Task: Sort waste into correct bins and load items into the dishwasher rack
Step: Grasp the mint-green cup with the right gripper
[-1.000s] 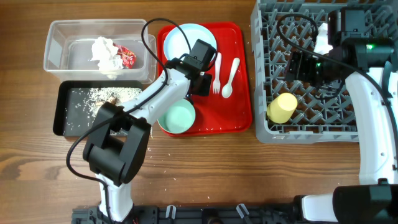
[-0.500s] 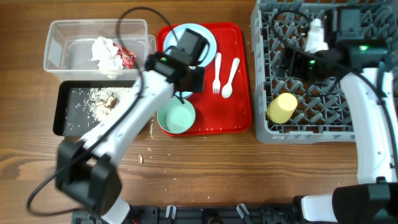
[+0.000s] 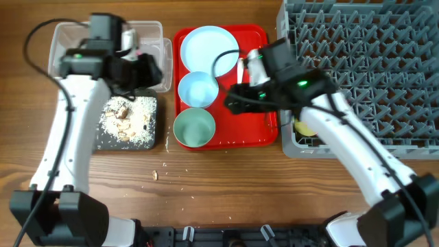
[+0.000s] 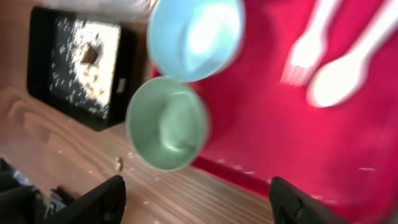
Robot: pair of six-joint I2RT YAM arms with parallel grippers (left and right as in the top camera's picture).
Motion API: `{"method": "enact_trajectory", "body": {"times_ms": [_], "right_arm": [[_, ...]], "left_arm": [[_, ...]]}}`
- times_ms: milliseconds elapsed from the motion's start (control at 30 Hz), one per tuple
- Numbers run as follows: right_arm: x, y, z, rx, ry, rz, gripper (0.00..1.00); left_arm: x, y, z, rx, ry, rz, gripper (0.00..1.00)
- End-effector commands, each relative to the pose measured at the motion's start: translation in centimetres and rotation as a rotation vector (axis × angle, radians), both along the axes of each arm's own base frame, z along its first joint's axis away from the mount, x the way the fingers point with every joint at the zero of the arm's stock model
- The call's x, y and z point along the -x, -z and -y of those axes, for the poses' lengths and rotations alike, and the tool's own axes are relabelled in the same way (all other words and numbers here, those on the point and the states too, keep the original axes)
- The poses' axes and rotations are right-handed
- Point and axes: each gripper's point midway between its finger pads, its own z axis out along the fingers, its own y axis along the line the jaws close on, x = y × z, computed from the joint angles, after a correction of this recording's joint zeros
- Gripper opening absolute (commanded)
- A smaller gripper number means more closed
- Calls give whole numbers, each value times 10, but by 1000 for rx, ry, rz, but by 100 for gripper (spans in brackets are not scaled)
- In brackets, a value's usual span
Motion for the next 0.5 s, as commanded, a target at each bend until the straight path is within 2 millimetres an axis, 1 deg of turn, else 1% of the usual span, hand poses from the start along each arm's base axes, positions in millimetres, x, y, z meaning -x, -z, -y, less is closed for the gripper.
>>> {"method": "enact_trajectory", "body": {"times_ms": [0, 67, 100, 133, 167, 267, 333, 367, 467], "right_arm": [[13, 38, -25, 51, 42, -113, 73], [21, 61, -37, 81, 30, -167, 72], [25, 76, -41, 102, 22, -198, 72], [27, 85, -43, 116, 17, -216, 72], [31, 98, -44, 139, 10, -245, 70], [36, 126, -44, 183, 18, -310, 66], [38, 136, -45, 190, 16, -335, 62], [38, 138, -45, 186, 17, -343, 60], [35, 137, -45, 177, 28, -337, 50]], "left_arm": [[1, -13, -22, 56, -24, 21, 60], [1, -12, -35, 55, -60, 17, 64], [1, -12, -40, 52, -73, 16, 69], [1, -12, -45, 48, -85, 16, 72], [1, -11, -49, 43, -96, 15, 76], [1, -10, -55, 21, -110, 12, 83], [2, -9, -57, 8, -116, 8, 87], [2, -9, -57, 7, -116, 6, 89], [3, -9, -57, 8, -116, 5, 100]]}}
